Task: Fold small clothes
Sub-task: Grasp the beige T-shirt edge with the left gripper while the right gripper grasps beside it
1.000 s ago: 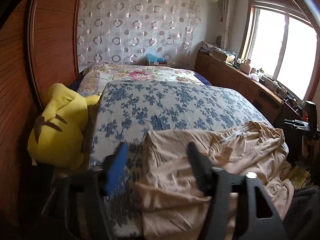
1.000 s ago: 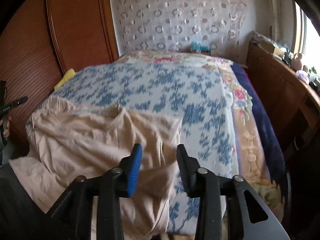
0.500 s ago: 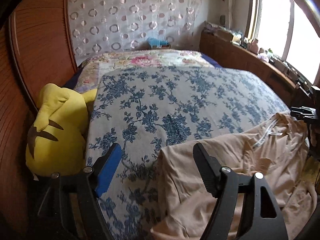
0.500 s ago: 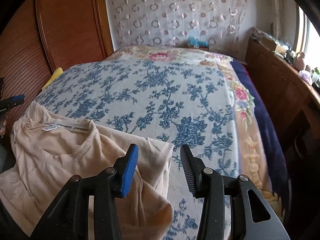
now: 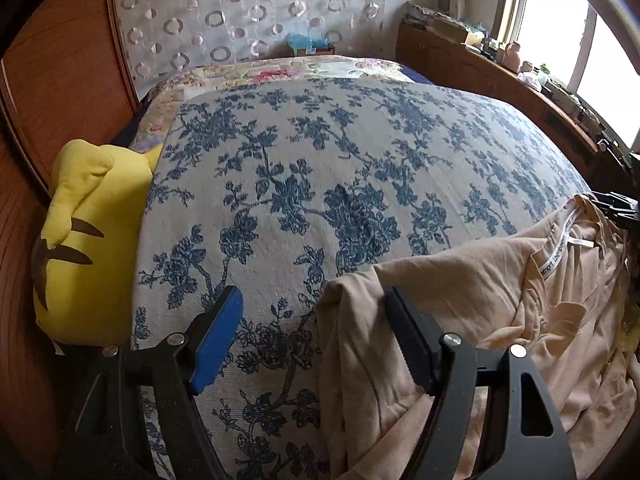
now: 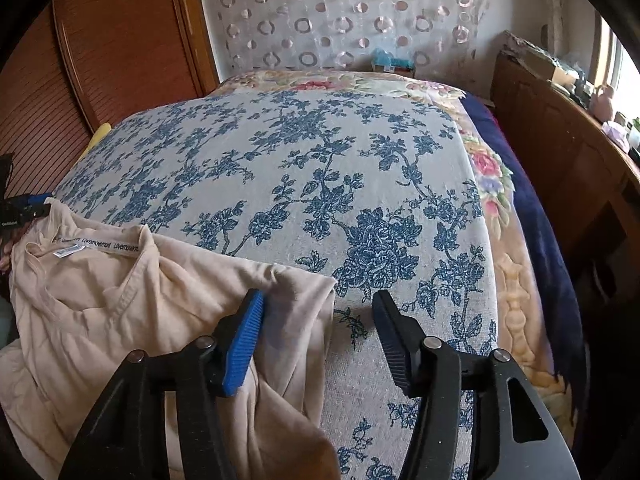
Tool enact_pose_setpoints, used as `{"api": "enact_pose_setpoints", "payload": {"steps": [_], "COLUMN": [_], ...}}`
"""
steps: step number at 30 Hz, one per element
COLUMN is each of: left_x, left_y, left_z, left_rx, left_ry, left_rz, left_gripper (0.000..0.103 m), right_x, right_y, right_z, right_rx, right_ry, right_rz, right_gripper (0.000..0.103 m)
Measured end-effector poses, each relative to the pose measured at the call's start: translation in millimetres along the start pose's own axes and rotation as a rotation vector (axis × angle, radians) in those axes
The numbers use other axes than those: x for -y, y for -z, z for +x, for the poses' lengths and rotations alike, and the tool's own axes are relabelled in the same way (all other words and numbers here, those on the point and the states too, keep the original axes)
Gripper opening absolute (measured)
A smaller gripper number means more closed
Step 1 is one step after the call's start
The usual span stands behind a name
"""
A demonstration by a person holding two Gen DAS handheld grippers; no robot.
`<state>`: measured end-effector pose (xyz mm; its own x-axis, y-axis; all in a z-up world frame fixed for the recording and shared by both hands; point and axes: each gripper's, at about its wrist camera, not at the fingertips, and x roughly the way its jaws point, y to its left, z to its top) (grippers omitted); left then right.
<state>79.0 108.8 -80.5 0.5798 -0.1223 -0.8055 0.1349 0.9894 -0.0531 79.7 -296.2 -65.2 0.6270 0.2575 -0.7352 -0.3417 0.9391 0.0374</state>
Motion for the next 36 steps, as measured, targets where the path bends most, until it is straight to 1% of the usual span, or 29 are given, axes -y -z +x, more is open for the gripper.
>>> {"api": "enact_pose_setpoints", "payload": {"steps": [12,14,20,23,25,26,27,28,29,30,31,32,33,35,36], "left_x": [2,3,4,4,5,6,9,12,14,16,18,21,23,28,32], "left_y": [0,-1,-2,-3,-3,-3,-2,-1,-1,-1,0,0,1,1,0], "left_z": [0,0,0,0,-1,-2,-3,-3,-4,-4,-5,-7,-11,-27,-44], "left_rx": [0.004,0.004,0.003,0.002,0.005,0.009,0.011,0.012,0.011,0.009,0.009,0.012,0.024,0.067,0.113], "left_ry": [-0.005,0.003,0.002,0.005,0.016,0.03,0.044,0.06,0.068,0.082,0.092,0.095,0.093,0.116,0.119], "left_rz": [0.009,0.016,0.022,0.023,0.028,0.038,0.046,0.056,0.059,0.06,0.059,0.058,0.053,0.039,0.039], "left_gripper": [0.074,0.071,0.071,0.071,0.064,0.056,0.045,0.041,0.032,0.022,0.016,0.011,0.01,0.009,0.009], "right_x": [-2,-3,-12,-13,-14,-15,-16,-17,-19,-20,-21,-22,-24,-25,-24], "right_y": [-2,-3,-4,-4,-4,-4,-4,-4,-3,-3,-2,-1,0,2,2], "right_z": [4,4,7,8,9,9,9,9,9,7,6,5,5,2,-1], "right_rx": [-0.02,-0.024,-0.036,-0.038,-0.038,-0.039,-0.039,-0.04,-0.038,-0.035,-0.033,-0.032,-0.032,-0.039,-0.039], "right_ry": [-0.007,-0.017,-0.048,-0.05,-0.047,-0.046,-0.046,-0.05,-0.055,-0.066,-0.081,-0.088,-0.098,-0.141,-0.156], "right_rz": [-0.028,-0.034,-0.08,-0.081,-0.079,-0.079,-0.081,-0.084,-0.089,-0.096,-0.103,-0.107,-0.112,-0.114,-0.112], "right_gripper": [0.059,0.059,0.059,0.059,0.059,0.059,0.059,0.059,0.052,0.043,0.04,0.03,0.016,0.011,0.01]}}
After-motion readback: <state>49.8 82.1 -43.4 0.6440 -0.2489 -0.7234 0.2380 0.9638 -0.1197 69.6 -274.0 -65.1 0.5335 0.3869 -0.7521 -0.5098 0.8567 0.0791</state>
